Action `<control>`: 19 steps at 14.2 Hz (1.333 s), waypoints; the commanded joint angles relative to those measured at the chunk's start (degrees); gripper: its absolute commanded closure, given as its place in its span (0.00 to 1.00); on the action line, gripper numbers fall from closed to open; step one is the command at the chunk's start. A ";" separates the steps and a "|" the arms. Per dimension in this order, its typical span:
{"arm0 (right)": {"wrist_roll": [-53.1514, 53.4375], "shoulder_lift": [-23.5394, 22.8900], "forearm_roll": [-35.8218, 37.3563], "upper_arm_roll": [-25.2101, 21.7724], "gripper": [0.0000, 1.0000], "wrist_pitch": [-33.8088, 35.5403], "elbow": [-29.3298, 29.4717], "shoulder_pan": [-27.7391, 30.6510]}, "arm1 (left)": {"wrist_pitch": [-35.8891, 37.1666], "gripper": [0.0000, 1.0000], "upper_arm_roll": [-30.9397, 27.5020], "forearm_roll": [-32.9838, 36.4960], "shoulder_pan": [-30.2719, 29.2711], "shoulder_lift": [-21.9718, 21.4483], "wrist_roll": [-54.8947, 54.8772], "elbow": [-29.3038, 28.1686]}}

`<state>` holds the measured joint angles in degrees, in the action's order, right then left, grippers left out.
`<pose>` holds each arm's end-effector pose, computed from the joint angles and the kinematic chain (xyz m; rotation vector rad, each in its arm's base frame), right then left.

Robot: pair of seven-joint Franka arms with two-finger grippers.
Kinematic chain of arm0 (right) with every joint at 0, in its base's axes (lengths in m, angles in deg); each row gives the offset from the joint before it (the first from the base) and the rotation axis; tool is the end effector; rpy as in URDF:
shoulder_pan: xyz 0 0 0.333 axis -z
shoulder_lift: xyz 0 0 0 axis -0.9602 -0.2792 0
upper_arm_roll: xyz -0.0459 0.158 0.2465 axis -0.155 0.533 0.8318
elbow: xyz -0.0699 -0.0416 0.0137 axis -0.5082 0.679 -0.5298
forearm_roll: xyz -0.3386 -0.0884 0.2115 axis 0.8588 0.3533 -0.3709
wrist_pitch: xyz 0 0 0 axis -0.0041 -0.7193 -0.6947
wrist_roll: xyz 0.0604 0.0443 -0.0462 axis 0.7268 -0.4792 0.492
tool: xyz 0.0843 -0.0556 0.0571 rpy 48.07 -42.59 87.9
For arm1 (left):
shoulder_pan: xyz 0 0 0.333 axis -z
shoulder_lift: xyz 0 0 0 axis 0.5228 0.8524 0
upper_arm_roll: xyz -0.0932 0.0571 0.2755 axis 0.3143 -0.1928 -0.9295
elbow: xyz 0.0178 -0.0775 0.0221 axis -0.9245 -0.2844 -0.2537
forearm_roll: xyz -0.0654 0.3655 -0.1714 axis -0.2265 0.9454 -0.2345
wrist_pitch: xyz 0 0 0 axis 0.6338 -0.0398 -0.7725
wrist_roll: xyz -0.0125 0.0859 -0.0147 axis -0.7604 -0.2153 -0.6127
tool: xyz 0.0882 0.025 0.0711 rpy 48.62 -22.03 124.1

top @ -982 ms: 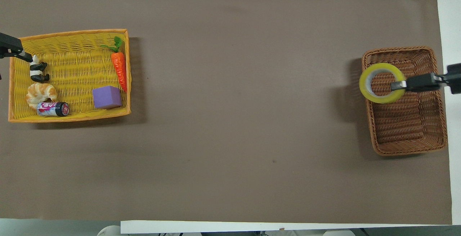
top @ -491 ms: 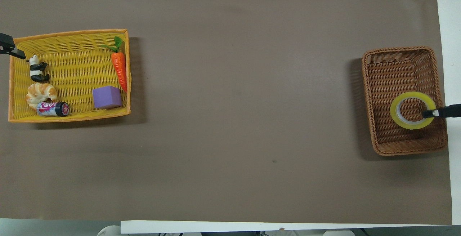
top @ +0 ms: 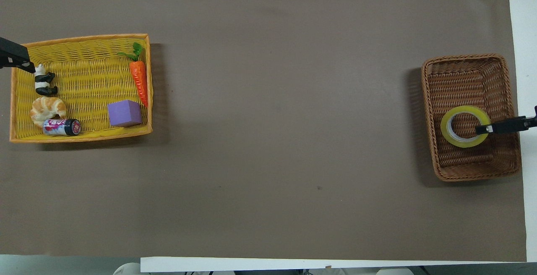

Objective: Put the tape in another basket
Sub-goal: 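Lower the tape into the wicker basket and open the right gripper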

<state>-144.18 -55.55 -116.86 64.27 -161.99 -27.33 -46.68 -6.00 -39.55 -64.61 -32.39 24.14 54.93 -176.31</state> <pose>0.5093 -0.2773 0.2882 -2.3305 -0.2087 0.0704 0.5821 -0.0238 0.5844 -3.0717 -0.3054 0.0221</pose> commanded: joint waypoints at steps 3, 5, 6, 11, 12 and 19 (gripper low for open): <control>-1.92 1.18 1.05 0.64 0.89 -3.25 -2.55 0.23 | 2.53 0.00 -0.84 2.66 2.27 -2.15 -0.53 -1.58; -1.83 1.18 1.75 0.64 0.01 -4.39 -2.46 0.23 | 3.15 0.00 -0.84 2.75 2.36 -2.49 -0.53 -1.49; -1.74 1.18 1.75 0.64 0.00 -4.92 -2.11 0.23 | 3.24 0.00 -0.84 2.66 2.36 -2.58 -0.53 -1.49; -1.22 6.08 12.51 0.55 0.00 -12.54 -1.32 -3.97 | 3.15 0.00 -0.66 1.52 1.93 -2.32 -5.26 -1.75; -0.08 8.54 17.35 0.46 0.00 -14.92 -1.23 -6.25 | 4.11 0.00 -0.66 0.13 1.84 -2.41 -5.45 -1.75; 35.57 24.36 31.63 0.90 0.00 -4.60 1.67 -18.04 | 3.33 0.00 -1.02 -4.11 -1.67 -2.50 -5.80 -2.62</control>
<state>-116.85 -35.26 -87.37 64.66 -170.25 -24.72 -63.26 -1.27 -40.41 -67.67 -31.77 22.62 50.38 -177.11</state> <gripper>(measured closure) 0.000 0.000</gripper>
